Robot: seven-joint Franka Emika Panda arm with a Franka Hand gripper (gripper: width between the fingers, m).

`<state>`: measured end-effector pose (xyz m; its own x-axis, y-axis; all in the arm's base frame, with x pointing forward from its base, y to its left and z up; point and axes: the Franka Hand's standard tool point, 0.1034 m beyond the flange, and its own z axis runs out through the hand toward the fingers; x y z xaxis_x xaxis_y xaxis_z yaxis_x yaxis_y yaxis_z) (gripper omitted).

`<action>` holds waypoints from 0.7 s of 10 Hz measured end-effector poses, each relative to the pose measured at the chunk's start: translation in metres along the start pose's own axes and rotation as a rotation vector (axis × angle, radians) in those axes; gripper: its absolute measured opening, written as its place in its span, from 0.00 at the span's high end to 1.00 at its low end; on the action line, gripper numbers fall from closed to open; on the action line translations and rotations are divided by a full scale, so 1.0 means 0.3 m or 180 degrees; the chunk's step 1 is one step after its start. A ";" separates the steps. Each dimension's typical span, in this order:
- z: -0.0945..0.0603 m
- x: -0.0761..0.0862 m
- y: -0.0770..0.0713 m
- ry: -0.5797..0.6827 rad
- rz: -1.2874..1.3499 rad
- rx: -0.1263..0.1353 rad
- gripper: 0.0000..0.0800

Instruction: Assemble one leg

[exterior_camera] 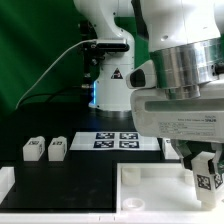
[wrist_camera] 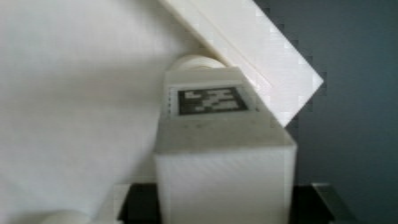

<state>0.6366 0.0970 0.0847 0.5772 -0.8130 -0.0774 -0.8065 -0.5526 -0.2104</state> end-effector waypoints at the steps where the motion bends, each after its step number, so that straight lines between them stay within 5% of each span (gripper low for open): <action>1: -0.001 -0.007 0.011 0.0048 0.0453 0.0065 0.63; 3: -0.003 -0.032 0.031 0.0124 0.1464 0.0255 0.63; 6: -0.002 -0.035 0.032 0.0114 0.1280 0.0257 0.63; 7: -0.002 -0.039 0.030 0.0127 0.1011 0.0245 0.41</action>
Offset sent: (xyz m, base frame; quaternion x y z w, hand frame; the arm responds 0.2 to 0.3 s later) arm 0.0022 0.0062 -0.0055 0.0382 0.0045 0.1709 0.9845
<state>0.6226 0.1015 0.0843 0.2916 -0.9498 -0.1132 -0.9325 -0.2558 -0.2551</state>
